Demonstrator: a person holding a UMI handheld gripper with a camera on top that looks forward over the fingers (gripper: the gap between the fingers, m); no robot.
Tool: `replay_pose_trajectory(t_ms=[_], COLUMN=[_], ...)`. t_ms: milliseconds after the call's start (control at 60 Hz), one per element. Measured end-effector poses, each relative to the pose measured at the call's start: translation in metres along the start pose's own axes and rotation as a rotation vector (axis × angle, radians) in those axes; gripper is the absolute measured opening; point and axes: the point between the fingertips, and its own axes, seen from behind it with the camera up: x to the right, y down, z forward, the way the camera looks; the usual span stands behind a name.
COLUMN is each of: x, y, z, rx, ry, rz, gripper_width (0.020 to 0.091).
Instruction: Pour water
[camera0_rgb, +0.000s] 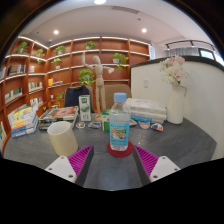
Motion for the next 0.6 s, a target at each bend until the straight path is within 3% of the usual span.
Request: replay_pose_trajectory(t_ms=[283, 600], x=[-0.015, -0.027], y=[-0.016, -0.026], z=[-0.080, -0.115], rx=[0.041, 0.076], ry=[-0.016, -0.033], rz=[-0.038, -0.057], gripper_width=[0.0788, 0.0788])
